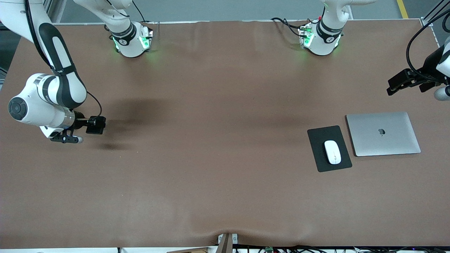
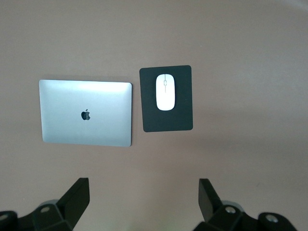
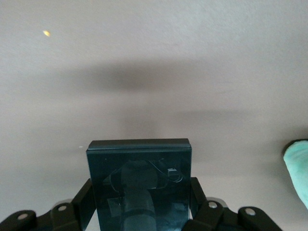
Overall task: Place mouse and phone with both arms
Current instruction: 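Carry the black phone with the right gripper toward the green plush toy, then lower the phone beside the plush toy and open the right gripper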
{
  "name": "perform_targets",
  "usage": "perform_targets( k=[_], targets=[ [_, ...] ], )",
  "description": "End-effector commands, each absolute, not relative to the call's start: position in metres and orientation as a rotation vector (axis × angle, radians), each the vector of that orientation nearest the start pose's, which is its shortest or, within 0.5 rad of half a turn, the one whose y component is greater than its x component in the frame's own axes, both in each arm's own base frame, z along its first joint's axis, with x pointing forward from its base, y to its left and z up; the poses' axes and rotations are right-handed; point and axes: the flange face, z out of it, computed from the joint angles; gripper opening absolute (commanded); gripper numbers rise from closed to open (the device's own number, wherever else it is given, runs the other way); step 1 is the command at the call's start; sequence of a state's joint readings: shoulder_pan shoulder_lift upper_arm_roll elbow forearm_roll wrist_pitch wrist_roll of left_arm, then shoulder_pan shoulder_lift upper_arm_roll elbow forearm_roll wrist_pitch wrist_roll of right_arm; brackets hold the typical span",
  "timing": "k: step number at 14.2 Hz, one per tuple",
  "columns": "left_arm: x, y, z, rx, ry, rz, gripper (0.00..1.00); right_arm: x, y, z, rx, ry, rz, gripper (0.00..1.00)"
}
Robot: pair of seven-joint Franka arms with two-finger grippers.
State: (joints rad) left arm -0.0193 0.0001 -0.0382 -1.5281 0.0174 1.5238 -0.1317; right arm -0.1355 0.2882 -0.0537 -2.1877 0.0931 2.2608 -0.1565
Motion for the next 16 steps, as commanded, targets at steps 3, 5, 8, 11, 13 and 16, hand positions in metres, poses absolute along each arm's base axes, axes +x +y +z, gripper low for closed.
perform_targets(
  k=[3, 5, 8, 11, 13, 16],
  targets=[
    [0.538, -0.030, 0.647, -3.142, -0.115, 0.008, 1.00, 0.482, -0.094, 0.214, -3.077, 0.114, 0.217, 0.00],
    [0.538, -0.030, 0.647, -3.142, -0.115, 0.008, 1.00, 0.469, -0.092, 0.201, -3.078, 0.101, 0.237, 0.00],
    [0.538, -0.031, 0.647, -3.142, -0.113, 0.008, 1.00, 0.461, -0.091, 0.192, -3.089, 0.030, 0.220, 0.00],
    [0.538, -0.032, 0.648, -3.143, -0.111, 0.005, 1.00, 0.460, -0.091, 0.189, -3.089, -0.003, 0.227, 0.00],
    [0.537, -0.032, 0.649, -3.144, -0.110, 0.003, 1.00, 0.459, -0.092, 0.184, -3.087, 0.000, 0.237, 0.00],
    [0.537, -0.032, 0.649, -3.149, -0.110, 0.004, 1.00, 0.456, -0.092, 0.174, -3.082, 0.000, 0.267, 0.00]
  ],
)
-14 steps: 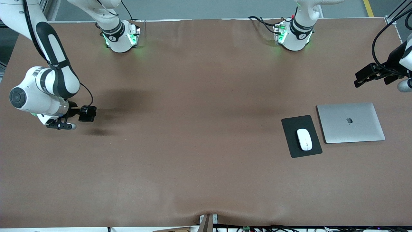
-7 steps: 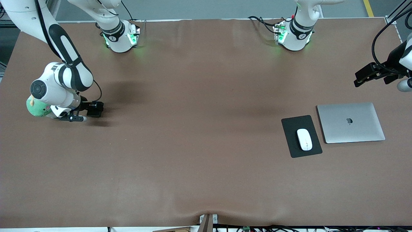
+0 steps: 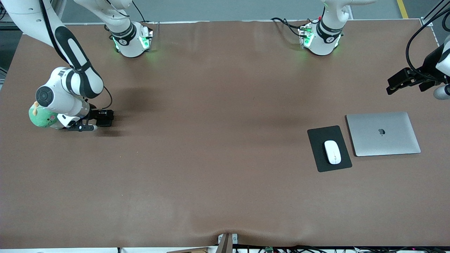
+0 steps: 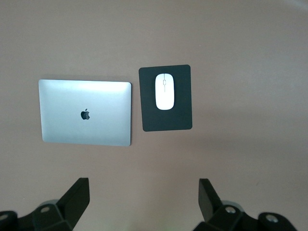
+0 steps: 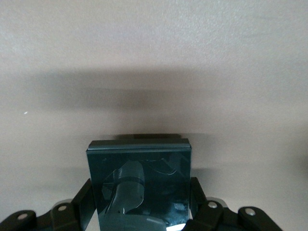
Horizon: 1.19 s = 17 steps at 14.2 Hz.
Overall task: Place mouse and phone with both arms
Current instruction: 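Lower the phone beside the plush toy and open the right gripper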
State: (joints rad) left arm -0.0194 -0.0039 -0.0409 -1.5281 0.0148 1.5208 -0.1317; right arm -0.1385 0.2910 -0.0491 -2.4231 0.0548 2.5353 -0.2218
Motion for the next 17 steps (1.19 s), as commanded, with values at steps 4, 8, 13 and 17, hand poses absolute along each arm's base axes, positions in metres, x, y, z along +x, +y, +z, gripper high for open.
perform_targets(
  k=[4, 8, 13, 17],
  targets=[
    [0.538, -0.032, 0.648, -3.149, -0.110, 0.006, 1.00, 0.456, -0.093, 0.169, -3.075, 0.017, 0.297, 1.00],
    [0.538, -0.032, 0.649, -3.149, -0.110, 0.001, 1.00, 0.469, -0.091, 0.180, -3.057, -0.007, 0.354, 1.00],
    [0.539, -0.032, 0.649, -3.149, -0.108, -0.001, 1.00, 0.527, -0.088, 0.239, -3.027, -0.037, 0.419, 1.00],
    [0.541, -0.031, 0.649, -3.164, -0.088, 0.001, 1.00, 0.575, -0.093, 0.292, -3.052, -0.042, 0.288, 1.00]
  ],
)
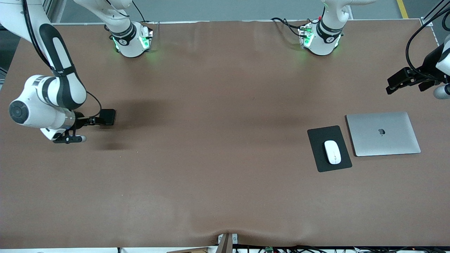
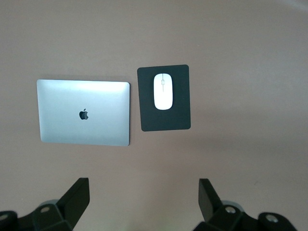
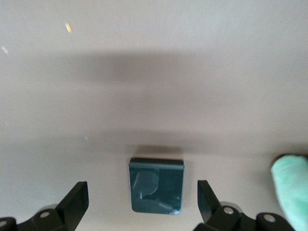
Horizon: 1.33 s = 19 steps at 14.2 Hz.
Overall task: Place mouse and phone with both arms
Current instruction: 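Lower the phone beside the plush toy and open the right gripper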
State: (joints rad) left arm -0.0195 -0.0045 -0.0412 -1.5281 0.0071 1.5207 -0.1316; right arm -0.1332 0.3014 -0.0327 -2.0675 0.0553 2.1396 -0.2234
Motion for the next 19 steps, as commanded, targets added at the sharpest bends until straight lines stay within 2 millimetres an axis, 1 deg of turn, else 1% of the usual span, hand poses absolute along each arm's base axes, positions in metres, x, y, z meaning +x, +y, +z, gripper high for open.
perform_targets(
  k=[1, 2, 3, 4, 5, 7, 8, 9, 11, 12, 13, 14, 15, 17, 18, 19],
  targets=[
    [0.541, -0.030, 0.649, -3.164, -0.090, 0.001, 1.00, 0.586, -0.095, 0.300, -3.056, -0.038, 0.255, 1.00],
    [0.540, -0.030, 0.649, -3.164, -0.092, 0.003, 1.00, 0.594, -0.095, 0.307, -3.061, -0.040, 0.225, 1.00],
    [0.541, -0.029, 0.650, -3.164, -0.097, -0.002, 1.00, 0.604, -0.092, 0.319, -3.067, -0.052, 0.188, 1.00],
    [0.541, -0.027, 0.651, -3.164, -0.100, -0.007, 1.00, 0.618, -0.086, 0.332, -3.073, -0.081, 0.169, 1.00],
    [0.542, -0.027, 0.651, -3.164, -0.097, -0.007, 1.00, 0.630, -0.083, 0.347, -3.075, -0.099, 0.204, 1.00],
    [0.542, -0.029, 0.652, -3.163, -0.109, -0.012, 1.00, 0.651, -0.083, 0.387, -3.077, -0.114, 0.237, 1.00],
    [0.542, -0.029, 0.652, -3.161, -0.112, -0.009, 1.00, 0.656, -0.083, 0.408, -3.084, -0.123, 0.233, 1.00],
    [0.542, -0.029, 0.652, -3.161, -0.112, -0.009, 1.00, 0.659, -0.081, 0.424, -3.089, -0.128, 0.222, 1.00],
    [0.542, -0.029, 0.652, -3.161, -0.114, -0.009, 1.00, 0.666, -0.079, 0.461, -3.099, -0.142, 0.138, 1.00],
    [0.542, -0.029, 0.651, -3.161, -0.114, -0.007, 1.00, 0.669, -0.078, 0.478, -3.092, -0.145, 0.096, 1.00],
    [0.542, -0.029, 0.652, -3.161, -0.114, -0.009, 1.00, 0.669, -0.074, 0.492, -3.083, -0.154, 0.094, 1.00],
    [0.542, -0.029, 0.652, -3.161, -0.114, -0.009, 1.00, 0.666, -0.066, 0.506, -3.079, -0.173, 0.105, 1.00],
    [0.542, -0.030, 0.652, -3.161, -0.117, -0.009, 1.00, 0.665, -0.053, 0.527, -3.078, -0.206, 0.087, 1.00],
    [0.542, -0.031, 0.652, -3.161, -0.114, -0.009, 1.00, 0.658, -0.036, 0.547, -3.078, -0.247, 0.130, 1.00],
    [0.542, -0.031, 0.652, -3.161, -0.114, -0.009, 1.00, 0.652, -0.034, 0.562, -3.075, -0.254, 0.134, 1.00],
    [0.542, -0.032, 0.652, -3.161, -0.114, -0.009, 1.00, 0.646, -0.033, 0.569, -3.072, -0.250, 0.155, 1.00]
  ],
)
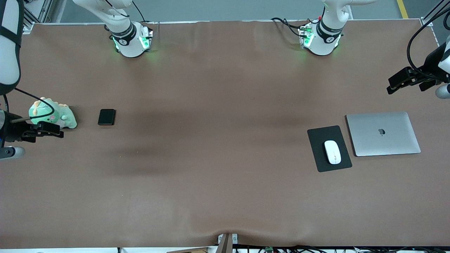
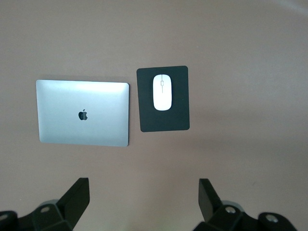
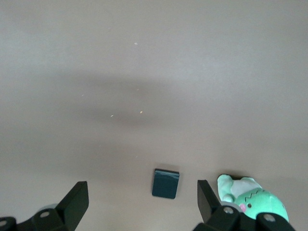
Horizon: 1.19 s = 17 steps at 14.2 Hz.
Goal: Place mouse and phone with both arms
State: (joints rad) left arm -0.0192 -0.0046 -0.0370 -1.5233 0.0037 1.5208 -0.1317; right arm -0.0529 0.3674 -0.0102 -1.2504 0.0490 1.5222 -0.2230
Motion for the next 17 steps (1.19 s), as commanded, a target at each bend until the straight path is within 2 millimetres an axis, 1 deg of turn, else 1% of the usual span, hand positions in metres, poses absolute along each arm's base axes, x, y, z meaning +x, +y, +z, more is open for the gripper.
perform_targets(
  k=[1, 2, 3, 5, 7, 9, 10, 11, 12, 13, 14, 16, 17],
  targets=[
    [0.542, -0.033, 0.650, -3.161, -0.110, -0.004, 1.00, 0.641, -0.036, 0.576, -3.073, -0.244, 0.155, 1.00],
    [0.542, -0.034, 0.650, -3.162, -0.107, -0.004, 1.00, 0.631, -0.035, 0.597, -3.076, -0.244, 0.120, 1.00],
    [0.542, -0.036, 0.650, -3.162, -0.102, -0.004, 1.00, 0.616, -0.035, 0.620, -3.085, -0.243, 0.091, 1.00],
    [0.542, -0.036, 0.650, -3.161, -0.100, -0.004, 1.00, 0.598, -0.033, 0.634, -3.078, -0.249, 0.144, 1.00],
    [0.542, -0.038, 0.650, -3.161, -0.097, -0.004, 1.00, 0.581, -0.031, 0.646, -3.068, -0.243, 0.152, 1.00],
    [0.542, -0.038, 0.650, -3.160, -0.093, -0.004, 1.00, 0.562, -0.026, 0.652, -3.061, -0.248, 0.150, 1.00],
    [0.541, -0.039, 0.651, -3.160, -0.090, -0.007, 1.00, 0.553, -0.019, 0.654, -3.064, -0.204, 0.157, 1.00],
    [0.541, -0.039, 0.651, -3.158, -0.081, -0.002, 1.00, 0.545, -0.007, 0.658, -3.074, -0.113, 0.155, 1.00],
    [0.541, -0.039, 0.651, -3.158, -0.076, 0.000, 1.00, 0.541, 0.000, 0.661, -3.078, -0.075, 0.156, 1.00],
    [0.541, -0.039, 0.651, -3.158, -0.073, 0.000, 1.00, 0.535, 0.001, 0.660, -3.078, -0.067, 0.165, 1.00],
    [0.541, -0.039, 0.651, -3.158, -0.071, 0.000, 1.00, 0.527, -0.002, 0.660, -3.078, -0.057, 0.158, 1.00],
    [0.540, -0.039, 0.651, -3.158, -0.071, 0.002, 1.00, 0.511, -0.006, 0.652, -3.076, -0.038, 0.162, 1.00],
    [0.540, -0.039, 0.651, -3.158, -0.071, 0.003, 1.00, 0.503, -0.004, 0.652, -3.078, -0.036, 0.137, 1.00]
  ],
)
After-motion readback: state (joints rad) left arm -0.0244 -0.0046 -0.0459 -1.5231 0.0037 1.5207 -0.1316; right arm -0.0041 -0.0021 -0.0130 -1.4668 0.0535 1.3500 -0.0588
